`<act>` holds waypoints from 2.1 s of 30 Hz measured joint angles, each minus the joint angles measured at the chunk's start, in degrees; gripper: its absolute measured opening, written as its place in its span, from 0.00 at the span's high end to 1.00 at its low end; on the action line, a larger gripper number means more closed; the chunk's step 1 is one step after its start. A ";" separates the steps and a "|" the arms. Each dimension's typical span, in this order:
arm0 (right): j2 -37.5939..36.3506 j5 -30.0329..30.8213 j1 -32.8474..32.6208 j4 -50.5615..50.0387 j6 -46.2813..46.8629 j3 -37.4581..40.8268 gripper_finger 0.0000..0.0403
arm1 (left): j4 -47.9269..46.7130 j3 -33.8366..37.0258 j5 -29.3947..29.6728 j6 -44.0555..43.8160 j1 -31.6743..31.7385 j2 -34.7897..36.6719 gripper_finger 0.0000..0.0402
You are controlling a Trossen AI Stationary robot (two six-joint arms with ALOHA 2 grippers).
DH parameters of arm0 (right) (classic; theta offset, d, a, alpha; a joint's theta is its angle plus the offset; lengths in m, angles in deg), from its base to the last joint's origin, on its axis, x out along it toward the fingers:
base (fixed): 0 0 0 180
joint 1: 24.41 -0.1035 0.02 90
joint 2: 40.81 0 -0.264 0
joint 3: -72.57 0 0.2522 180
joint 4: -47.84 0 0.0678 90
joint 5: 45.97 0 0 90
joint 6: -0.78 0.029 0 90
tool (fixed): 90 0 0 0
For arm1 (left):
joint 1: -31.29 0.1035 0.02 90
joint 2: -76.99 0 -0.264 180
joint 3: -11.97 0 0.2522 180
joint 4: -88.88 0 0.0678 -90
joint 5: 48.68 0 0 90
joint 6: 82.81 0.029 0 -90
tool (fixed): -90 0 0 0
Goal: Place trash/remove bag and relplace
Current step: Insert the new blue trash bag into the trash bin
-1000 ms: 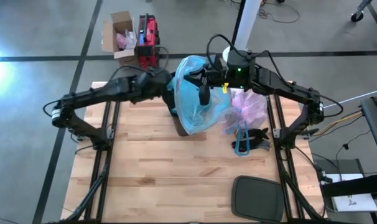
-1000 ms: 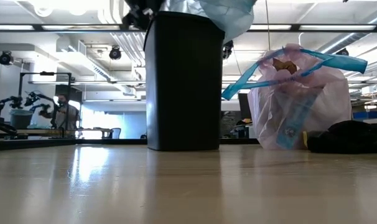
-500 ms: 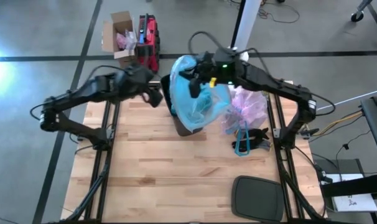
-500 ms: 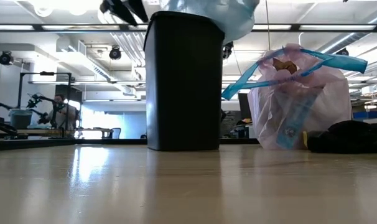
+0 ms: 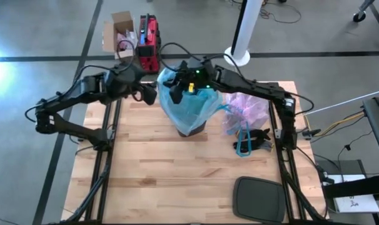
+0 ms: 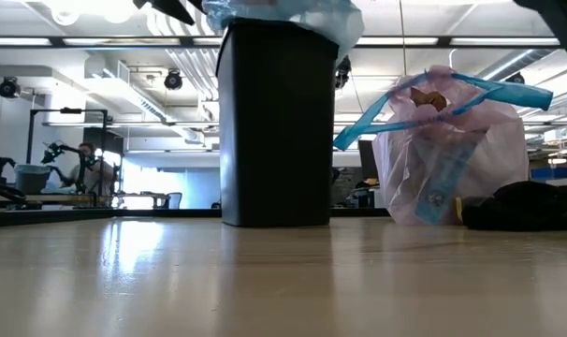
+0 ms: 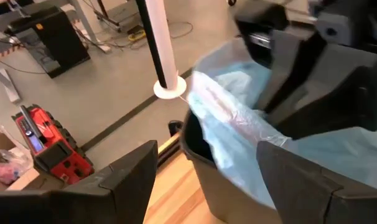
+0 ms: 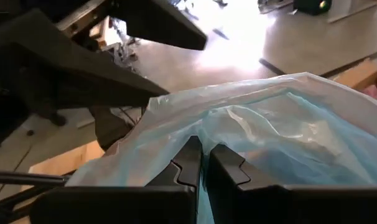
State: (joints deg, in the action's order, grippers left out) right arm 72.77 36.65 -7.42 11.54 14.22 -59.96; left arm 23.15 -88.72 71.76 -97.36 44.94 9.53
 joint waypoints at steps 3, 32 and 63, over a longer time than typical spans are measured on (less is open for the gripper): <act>1.53 0.04 0.30 -3.48 -0.29 -2.92 0.97 | 0.00 0.02 -1.57 -0.17 0.00 -1.62 0.35; -6.02 -2.33 1.34 -22.15 -14.53 -5.68 0.39 | 1.33 -5.06 -4.44 -0.96 -1.18 -4.37 0.39; -10.74 -25.10 -3.26 -29.63 -23.75 -5.59 0.27 | 1.54 -4.31 3.83 -4.11 -2.25 -11.17 0.39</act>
State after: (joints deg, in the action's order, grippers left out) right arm 62.03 11.55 -10.68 -18.08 -9.53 -65.55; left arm 24.69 -93.03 75.59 -101.47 42.70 -1.64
